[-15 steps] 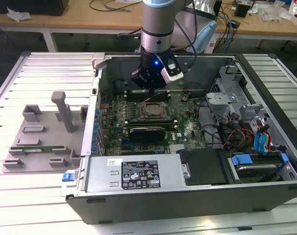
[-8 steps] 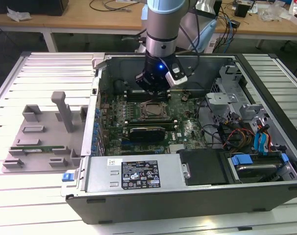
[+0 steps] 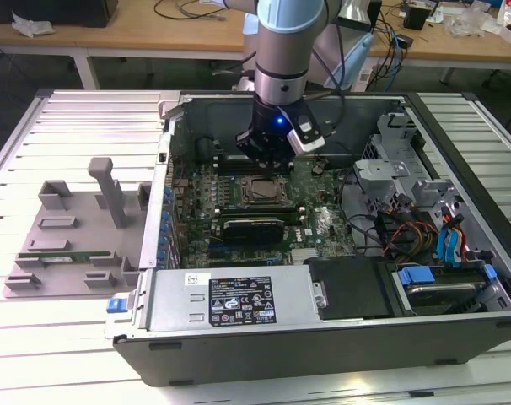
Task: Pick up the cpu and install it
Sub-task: 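Install the first cpu locking lever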
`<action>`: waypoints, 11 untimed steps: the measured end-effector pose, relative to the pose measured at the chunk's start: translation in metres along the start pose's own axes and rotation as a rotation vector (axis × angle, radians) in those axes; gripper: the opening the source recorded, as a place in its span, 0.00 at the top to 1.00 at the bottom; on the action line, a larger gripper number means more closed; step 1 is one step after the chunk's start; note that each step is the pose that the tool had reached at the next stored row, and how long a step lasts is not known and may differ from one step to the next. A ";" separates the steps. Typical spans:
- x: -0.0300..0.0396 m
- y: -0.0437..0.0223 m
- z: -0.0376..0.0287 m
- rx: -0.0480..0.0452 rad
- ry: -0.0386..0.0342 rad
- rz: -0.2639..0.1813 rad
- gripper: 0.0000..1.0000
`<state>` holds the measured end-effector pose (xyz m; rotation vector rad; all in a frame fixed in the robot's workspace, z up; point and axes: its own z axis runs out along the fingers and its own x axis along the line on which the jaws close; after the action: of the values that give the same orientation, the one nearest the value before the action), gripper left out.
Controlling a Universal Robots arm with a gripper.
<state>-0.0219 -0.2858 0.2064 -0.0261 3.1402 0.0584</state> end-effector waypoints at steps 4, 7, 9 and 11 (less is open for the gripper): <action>-0.0028 -0.0002 0.0041 -0.0001 -0.0001 0.000 0.89; -0.0030 -0.0003 0.0042 0.0001 0.0000 0.000 0.89; -0.0031 -0.0001 0.0034 -0.0004 -0.0003 0.000 0.89; -0.0031 -0.0001 0.0013 0.0000 -0.0002 0.000 0.89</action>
<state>-0.0188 -0.2858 0.2051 -0.0263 3.1400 0.0584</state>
